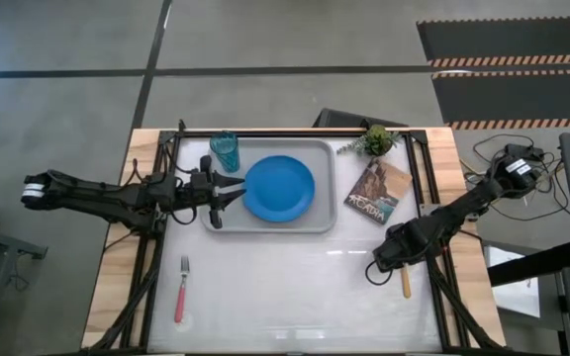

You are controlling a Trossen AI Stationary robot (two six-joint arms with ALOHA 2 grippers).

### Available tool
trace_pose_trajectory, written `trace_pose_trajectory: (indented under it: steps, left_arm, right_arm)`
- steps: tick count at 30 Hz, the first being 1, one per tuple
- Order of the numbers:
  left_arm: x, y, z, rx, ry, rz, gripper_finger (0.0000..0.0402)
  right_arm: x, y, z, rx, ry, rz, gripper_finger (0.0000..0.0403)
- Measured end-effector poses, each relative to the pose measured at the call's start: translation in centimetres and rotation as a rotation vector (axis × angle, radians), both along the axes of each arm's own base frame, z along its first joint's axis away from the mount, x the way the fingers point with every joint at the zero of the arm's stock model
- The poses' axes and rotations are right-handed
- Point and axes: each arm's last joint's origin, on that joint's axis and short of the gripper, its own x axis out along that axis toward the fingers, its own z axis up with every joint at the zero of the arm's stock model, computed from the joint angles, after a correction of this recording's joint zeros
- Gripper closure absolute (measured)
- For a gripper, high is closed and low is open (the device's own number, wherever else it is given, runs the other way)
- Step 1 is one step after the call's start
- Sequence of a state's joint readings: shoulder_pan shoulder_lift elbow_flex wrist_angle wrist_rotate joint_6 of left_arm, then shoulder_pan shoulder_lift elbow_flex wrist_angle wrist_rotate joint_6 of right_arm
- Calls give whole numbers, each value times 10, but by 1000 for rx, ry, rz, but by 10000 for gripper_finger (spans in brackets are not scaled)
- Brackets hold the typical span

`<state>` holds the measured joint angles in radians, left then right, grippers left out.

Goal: Pick and place plate/cup/fork/spoon on tray
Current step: Put the yellow spoon to the right side of the blue plate on the gray tray

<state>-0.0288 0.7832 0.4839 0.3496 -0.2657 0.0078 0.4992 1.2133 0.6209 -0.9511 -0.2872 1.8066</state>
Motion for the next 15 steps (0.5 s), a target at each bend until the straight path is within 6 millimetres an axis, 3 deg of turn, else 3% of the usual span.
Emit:
trace_pose_trajectory:
  steps: [7, 15]
  left_arm:
    - [0, 0, 0, 0, 0, 0, 294]
    - [0, 0, 0, 0, 0, 0, 294]
  right_arm:
    - [0, -1, -11, -20, -45, 4, 244]
    - [-1, -2, -18, -14, -72, 14, 269]
